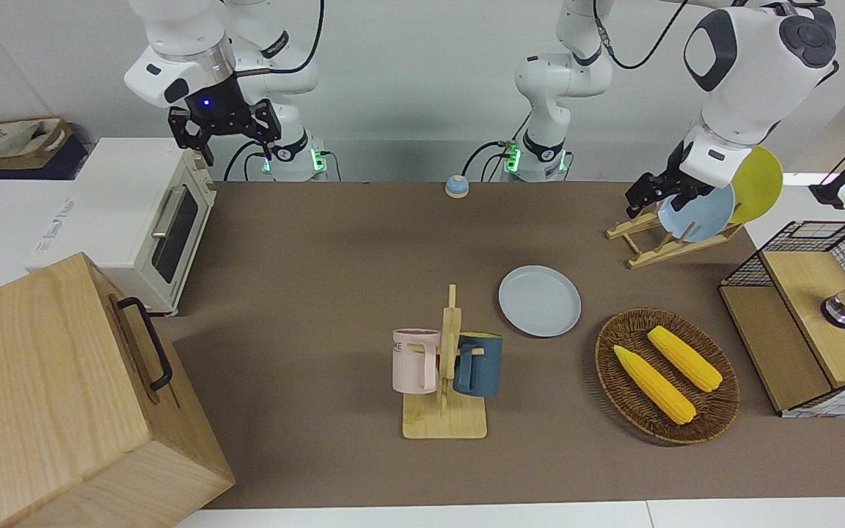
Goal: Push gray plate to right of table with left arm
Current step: 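Move the left gripper toward the near edge of the gray plate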
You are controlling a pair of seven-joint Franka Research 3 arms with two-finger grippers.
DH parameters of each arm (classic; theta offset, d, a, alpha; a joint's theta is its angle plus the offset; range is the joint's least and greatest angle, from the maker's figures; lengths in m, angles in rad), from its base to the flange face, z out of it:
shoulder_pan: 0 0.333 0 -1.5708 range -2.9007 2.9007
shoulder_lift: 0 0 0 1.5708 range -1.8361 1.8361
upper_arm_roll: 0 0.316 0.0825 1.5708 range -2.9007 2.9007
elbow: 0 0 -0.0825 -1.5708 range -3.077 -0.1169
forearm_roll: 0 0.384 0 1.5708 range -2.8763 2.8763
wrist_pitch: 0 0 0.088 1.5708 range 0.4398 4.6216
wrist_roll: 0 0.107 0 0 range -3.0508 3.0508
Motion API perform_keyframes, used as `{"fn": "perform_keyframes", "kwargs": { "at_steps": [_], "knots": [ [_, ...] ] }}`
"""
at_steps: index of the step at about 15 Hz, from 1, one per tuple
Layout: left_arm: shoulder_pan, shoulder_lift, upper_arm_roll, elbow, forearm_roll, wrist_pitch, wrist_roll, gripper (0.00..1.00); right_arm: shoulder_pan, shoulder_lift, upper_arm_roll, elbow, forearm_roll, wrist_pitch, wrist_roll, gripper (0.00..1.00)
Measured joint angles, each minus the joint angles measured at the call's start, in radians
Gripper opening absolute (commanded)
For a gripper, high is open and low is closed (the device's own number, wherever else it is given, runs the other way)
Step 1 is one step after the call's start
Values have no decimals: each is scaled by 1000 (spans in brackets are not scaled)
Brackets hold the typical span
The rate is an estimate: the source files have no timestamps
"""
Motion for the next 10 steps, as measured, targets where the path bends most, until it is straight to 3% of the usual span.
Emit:
{"fn": "perform_keyframes", "kwargs": {
  "at_steps": [10],
  "knots": [
    [-1,-1,3,-14,2,0,64,998,0,0,0,0,0,0,0,983]
  ]
}}
